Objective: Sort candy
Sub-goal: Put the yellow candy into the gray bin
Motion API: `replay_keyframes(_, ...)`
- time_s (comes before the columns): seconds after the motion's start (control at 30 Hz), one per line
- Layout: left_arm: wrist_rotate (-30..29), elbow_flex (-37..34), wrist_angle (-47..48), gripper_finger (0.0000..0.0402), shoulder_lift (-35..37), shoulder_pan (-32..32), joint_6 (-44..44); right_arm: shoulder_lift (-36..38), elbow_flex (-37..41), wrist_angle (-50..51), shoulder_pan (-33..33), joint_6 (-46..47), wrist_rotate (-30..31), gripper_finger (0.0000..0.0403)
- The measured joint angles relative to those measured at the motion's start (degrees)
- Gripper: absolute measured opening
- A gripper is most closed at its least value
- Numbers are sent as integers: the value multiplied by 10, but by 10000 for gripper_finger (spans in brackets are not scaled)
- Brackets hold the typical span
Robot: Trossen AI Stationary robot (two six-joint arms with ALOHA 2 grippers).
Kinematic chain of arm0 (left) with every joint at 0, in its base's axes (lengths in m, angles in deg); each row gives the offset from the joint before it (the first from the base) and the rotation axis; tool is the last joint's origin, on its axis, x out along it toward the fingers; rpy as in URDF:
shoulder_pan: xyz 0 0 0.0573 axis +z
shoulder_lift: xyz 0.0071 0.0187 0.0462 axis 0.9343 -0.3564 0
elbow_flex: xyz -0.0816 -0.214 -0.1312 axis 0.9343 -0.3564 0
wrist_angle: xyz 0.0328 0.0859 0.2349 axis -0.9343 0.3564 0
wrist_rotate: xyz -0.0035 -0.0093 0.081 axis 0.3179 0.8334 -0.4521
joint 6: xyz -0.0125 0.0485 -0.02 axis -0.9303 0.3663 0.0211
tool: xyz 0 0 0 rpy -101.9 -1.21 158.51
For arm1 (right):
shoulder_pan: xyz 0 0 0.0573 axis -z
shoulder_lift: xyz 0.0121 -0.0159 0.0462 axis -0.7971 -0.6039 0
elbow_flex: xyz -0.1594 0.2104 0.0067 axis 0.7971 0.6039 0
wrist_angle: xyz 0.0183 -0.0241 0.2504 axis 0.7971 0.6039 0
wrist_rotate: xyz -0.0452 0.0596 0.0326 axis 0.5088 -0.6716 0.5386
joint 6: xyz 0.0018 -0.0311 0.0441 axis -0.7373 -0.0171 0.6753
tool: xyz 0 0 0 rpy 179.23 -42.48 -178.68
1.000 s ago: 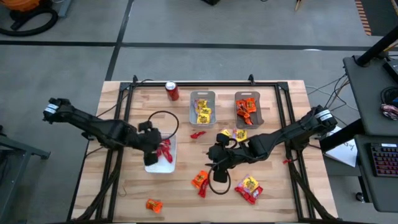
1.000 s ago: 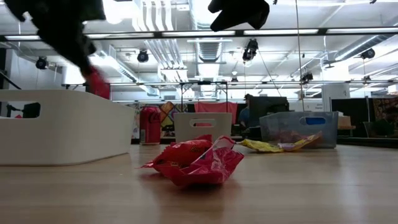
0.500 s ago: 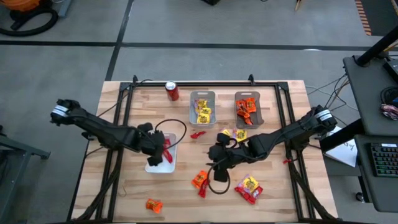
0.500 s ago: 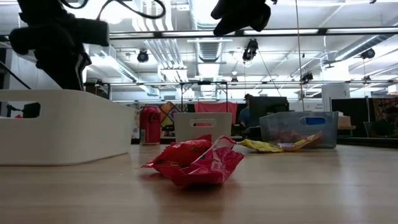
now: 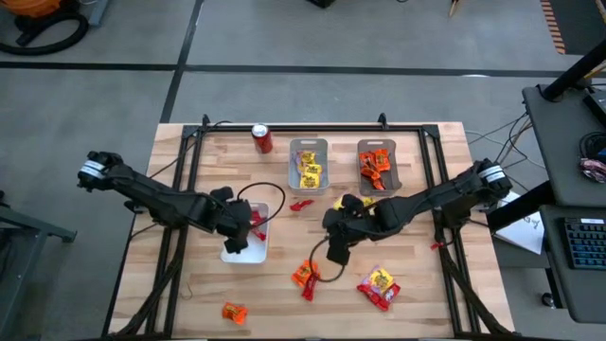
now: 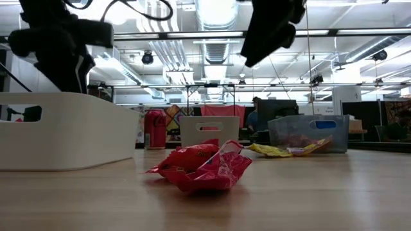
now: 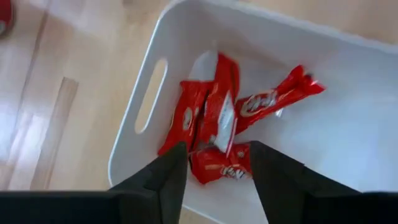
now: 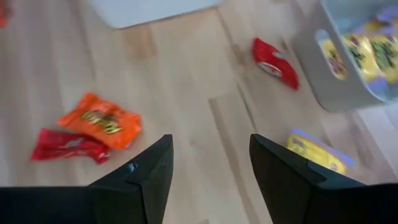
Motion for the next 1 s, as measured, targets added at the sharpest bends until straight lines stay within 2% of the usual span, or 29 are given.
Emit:
replay_keyframes(0.2, -27, 25, -44, 166, 19, -6, 59, 0, 25, 3, 45, 54, 1, 203)
replay_keyframes(0.47, -79, 24, -210, 166, 33, -29, 191, -15, 57, 4, 102, 88, 1, 203)
replay_keyframes(0.67, -81, 2, -321, 166, 32, -33, 267, -31, 71, 10, 126, 106, 1, 203)
replay_keyframes(0.87, -82, -31, -438, 166, 37, -34, 302, -69, 73, 7, 135, 113, 0, 203)
replay_keyframes(1.0, -84, -42, -472, 166, 39, -34, 309, -95, 73, 6, 139, 119, 0, 203)
